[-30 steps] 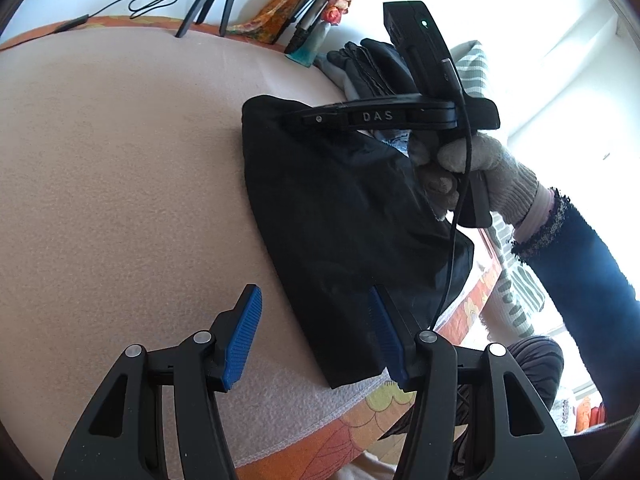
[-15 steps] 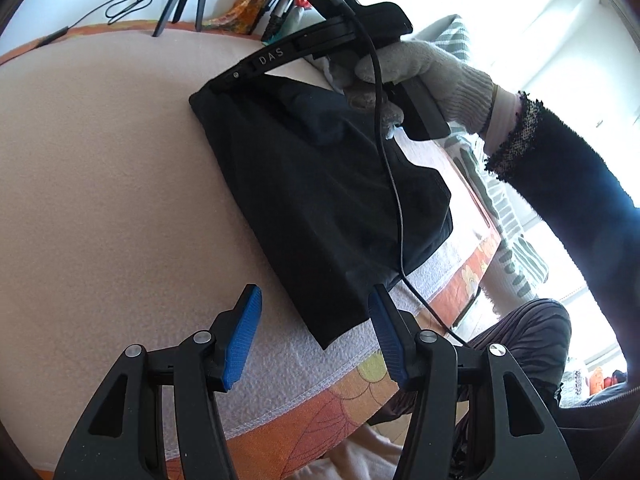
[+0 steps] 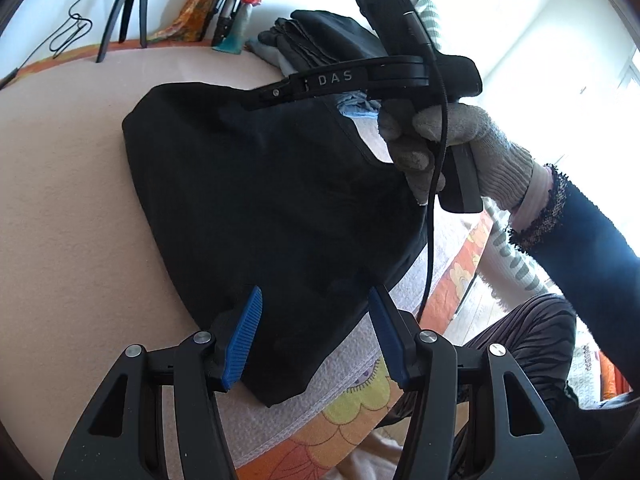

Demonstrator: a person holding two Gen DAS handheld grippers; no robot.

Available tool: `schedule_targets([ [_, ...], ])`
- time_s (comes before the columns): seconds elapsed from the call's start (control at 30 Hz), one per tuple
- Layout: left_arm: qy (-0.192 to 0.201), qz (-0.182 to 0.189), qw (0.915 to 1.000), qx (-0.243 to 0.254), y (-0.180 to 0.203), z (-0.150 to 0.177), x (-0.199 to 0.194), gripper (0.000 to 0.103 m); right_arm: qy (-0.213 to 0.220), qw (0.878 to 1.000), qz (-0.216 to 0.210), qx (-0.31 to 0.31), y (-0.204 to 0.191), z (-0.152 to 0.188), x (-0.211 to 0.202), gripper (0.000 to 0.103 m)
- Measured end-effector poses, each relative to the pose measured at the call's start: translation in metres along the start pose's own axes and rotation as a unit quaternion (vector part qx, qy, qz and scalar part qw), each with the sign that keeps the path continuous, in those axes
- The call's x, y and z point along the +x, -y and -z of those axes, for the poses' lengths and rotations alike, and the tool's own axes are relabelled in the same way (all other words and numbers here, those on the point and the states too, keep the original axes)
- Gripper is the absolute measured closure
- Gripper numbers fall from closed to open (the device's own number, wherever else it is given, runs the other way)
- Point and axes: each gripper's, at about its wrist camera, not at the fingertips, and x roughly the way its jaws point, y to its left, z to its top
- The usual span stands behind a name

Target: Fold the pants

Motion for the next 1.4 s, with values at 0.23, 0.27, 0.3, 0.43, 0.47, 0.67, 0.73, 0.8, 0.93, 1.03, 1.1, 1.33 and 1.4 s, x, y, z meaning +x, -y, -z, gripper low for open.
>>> schedule_targets([
  [0.23,0.012,-0.020,0.9995,-0.020,-0.016,0.005,-0.011,0.049,0.003,0.985,0.109,0.132,0.057,0.045,-0.039,0.066],
  [0.27,0.015,-0.020,0.9993,-0.026,-0.019,0.004,-0.012,0.049,0.016,0.984,0.107,0.141,0.057,0.053,-0.052,0.066],
  [0.3,0.017,-0.021,0.9991,-0.032,-0.021,0.002,-0.013,0.049,0.028,0.984,0.087,0.153,0.058,0.062,-0.064,0.066],
  [0.43,0.032,-0.017,0.9983,-0.045,-0.028,-0.009,-0.017,0.049,0.054,0.985,0.043,0.157,0.039,0.096,-0.093,0.066],
  [0.47,0.036,-0.014,0.9978,-0.053,-0.031,-0.012,-0.017,0.049,0.053,0.987,0.041,0.145,0.031,0.103,-0.094,0.066],
  [0.67,0.048,-0.023,0.9959,-0.073,-0.045,-0.029,-0.017,0.045,-0.019,0.990,0.077,0.118,0.004,0.158,-0.090,0.068],
  [0.73,0.050,-0.025,0.9953,-0.079,-0.051,-0.035,-0.018,0.043,-0.019,0.986,0.072,0.151,0.012,0.181,-0.102,0.066],
  [0.8,0.048,-0.027,0.9944,-0.090,-0.060,-0.043,-0.016,0.040,-0.002,0.978,0.049,0.201,0.028,0.200,-0.116,0.066],
  [0.93,0.036,-0.005,0.9897,-0.139,-0.081,-0.056,-0.010,0.040,0.036,0.963,0.003,0.269,0.057,0.209,-0.128,0.059],
  [1.03,0.040,0.024,0.9842,-0.171,-0.092,-0.057,-0.010,0.038,0.062,0.946,-0.044,0.315,0.075,0.205,-0.129,0.026],
  [1.1,0.040,0.030,0.9814,-0.185,-0.098,-0.057,-0.008,0.035,0.069,0.942,-0.060,0.322,0.083,0.198,-0.127,0.026],
  [1.33,0.026,0.038,0.9725,-0.228,-0.118,-0.058,0.011,0.035,0.031,0.931,-0.102,0.350,0.093,0.192,-0.087,0.024],
  [1.4,0.031,0.047,0.9694,-0.239,-0.121,-0.059,0.015,0.035,0.034,0.939,-0.097,0.327,0.087,0.186,-0.084,0.025],
])
